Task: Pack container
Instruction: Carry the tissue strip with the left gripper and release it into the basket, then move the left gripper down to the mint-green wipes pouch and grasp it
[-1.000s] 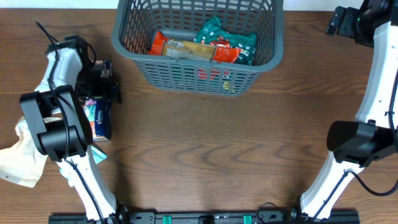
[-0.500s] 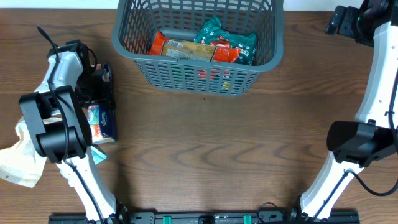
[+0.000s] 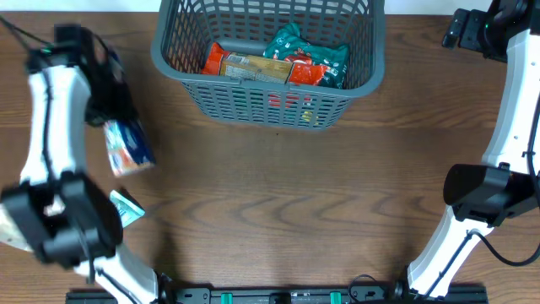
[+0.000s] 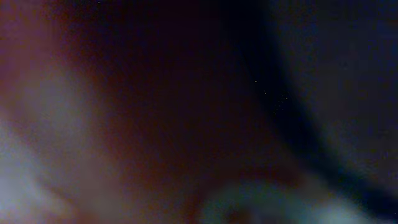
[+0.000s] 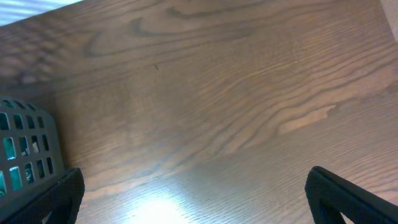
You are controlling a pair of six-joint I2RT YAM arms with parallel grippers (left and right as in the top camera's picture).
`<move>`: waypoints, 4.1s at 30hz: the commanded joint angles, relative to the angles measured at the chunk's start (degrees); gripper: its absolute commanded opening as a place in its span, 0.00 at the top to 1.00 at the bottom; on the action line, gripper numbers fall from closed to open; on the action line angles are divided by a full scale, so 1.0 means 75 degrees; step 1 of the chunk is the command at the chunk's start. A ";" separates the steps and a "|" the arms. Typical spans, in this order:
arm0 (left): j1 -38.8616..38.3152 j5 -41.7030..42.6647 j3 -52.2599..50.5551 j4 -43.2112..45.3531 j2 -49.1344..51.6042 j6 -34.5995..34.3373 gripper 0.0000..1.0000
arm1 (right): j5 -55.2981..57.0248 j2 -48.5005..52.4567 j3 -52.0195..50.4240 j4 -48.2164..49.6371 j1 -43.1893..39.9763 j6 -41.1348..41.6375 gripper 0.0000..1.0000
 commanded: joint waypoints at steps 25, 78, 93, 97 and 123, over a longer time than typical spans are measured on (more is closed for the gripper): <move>-0.4482 0.0195 0.4007 0.3232 0.0280 0.7434 0.94 | -0.0160 0.0009 -0.0003 -0.0035 -0.0044 -0.0131 0.01; -0.4427 -0.2194 0.3981 0.1169 -0.0545 0.3704 0.01 | -0.0128 0.0009 0.0000 -0.0050 -0.0096 -0.0536 0.01; -0.1926 -0.1958 0.3316 -0.3450 -0.1705 0.1131 0.01 | -0.0128 0.0009 0.0000 -0.0055 -0.0090 -0.0533 0.01; -0.1311 -0.1953 0.2375 -0.3296 -0.1999 0.0356 0.01 | -0.0128 0.0009 -0.0003 -0.0052 -0.0090 -0.0533 0.01; -0.0323 -0.1961 -0.6225 -0.0198 -0.5289 -1.3059 0.01 | -0.0417 0.0009 -0.0003 -0.0061 0.0012 -0.0501 0.01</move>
